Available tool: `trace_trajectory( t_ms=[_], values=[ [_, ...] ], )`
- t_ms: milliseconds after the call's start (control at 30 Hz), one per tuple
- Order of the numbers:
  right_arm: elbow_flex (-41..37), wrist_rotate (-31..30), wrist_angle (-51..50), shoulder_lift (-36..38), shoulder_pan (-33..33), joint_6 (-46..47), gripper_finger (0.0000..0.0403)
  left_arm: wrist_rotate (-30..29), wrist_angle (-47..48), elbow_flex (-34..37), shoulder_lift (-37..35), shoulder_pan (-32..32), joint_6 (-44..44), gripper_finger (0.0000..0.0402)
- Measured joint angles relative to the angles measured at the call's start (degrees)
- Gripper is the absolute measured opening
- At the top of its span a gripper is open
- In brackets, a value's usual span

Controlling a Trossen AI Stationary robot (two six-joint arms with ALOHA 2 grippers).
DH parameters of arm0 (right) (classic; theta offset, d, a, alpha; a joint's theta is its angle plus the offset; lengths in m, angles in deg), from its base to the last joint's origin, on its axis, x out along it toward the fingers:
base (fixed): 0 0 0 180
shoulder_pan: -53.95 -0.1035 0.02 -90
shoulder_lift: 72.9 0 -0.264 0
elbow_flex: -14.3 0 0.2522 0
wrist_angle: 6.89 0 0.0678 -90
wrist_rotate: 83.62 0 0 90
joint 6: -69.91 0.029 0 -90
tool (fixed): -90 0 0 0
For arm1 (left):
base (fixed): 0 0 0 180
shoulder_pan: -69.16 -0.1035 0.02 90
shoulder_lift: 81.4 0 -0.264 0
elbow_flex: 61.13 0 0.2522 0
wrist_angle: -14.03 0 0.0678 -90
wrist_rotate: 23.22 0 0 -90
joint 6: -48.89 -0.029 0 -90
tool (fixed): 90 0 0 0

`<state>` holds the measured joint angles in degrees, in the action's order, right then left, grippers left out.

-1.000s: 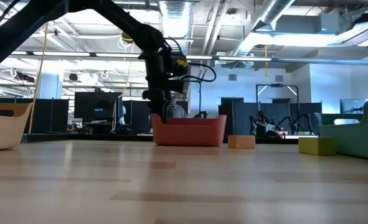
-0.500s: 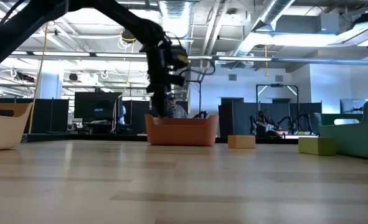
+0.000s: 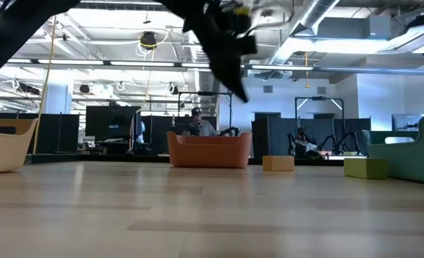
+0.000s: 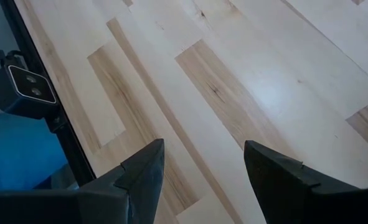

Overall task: Sort blocks by size
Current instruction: Put the large yellow block into the orange bin

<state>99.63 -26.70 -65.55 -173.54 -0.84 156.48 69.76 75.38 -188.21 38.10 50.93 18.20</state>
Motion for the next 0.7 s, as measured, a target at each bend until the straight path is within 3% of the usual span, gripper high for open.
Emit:
trace_trajectory(
  t_ms=[400, 700],
  values=[
    [0.0, -0.26, 1.07, 0.02, -0.46, 0.02, 0.0249, -2.28, -22.06, 3.19, 1.83, 6.56, 10.31, 0.0196],
    [-1.26, -1.36, 2.37, 0.04, -0.72, 0.44, 0.0249, -7.37, -25.2, 3.36, 7.93, 7.63, 10.42, 0.0196]
  ],
)
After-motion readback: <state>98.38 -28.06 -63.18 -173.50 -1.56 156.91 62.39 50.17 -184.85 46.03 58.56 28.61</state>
